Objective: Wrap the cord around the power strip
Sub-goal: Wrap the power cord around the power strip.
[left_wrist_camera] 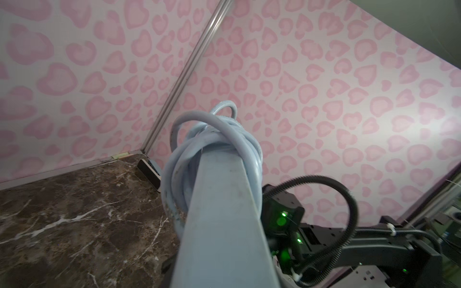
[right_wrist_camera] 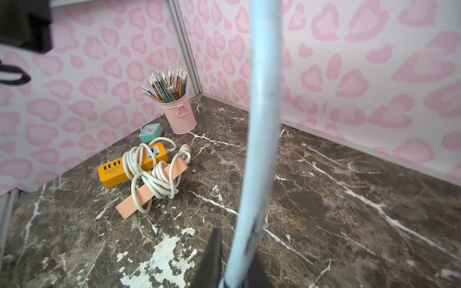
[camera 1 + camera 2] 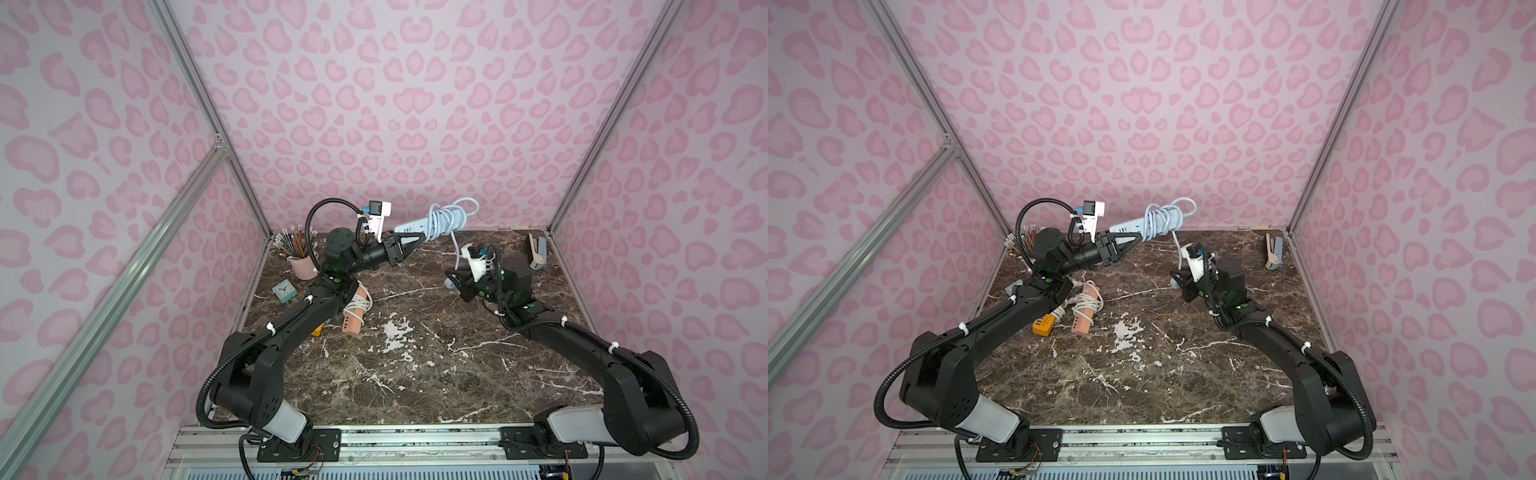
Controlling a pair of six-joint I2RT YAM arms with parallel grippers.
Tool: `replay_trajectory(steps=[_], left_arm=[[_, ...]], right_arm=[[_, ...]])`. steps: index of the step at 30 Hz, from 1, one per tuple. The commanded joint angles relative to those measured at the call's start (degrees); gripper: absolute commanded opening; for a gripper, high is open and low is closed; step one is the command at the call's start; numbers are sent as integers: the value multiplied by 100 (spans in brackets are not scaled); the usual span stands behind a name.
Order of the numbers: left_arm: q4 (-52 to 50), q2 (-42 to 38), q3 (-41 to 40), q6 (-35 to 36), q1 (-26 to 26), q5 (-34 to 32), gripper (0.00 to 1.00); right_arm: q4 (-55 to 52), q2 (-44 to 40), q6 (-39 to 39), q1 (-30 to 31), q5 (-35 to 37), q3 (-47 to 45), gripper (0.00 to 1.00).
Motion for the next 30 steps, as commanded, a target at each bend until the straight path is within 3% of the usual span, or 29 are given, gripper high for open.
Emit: replay_trajectory(steps=[1,5,8,11,19,23,30], left_arm=[[-1288,138,508,1435,7,-1204,3],[-3172,522,1114,3139,-181,-2296,3],[-4170,700,1184,4028,-426,-2961,3],[-4738,761,1053,4340,-557,-2913,3],[-5224,535,427,4740,-1012,-1659,3],[-4732,288,-32,4357,-1062,-1244,3],[-3994,53,-766,3771,-1097,-1592,3]], right_arm=[[-858,-174,-1545,801,1732,96,0],[-1431,-234,-3061,1863,3644,381,0],[-1203,-363,-3937,2071,4609,553,0],[-714,-416,-4759,2001,5040,644,0],[-545,385,-5204,1615,4962,1074,0],[-589,727,-4485,1349,4486,1007,0],[-56,826,-3407,1250,3717,427,0]])
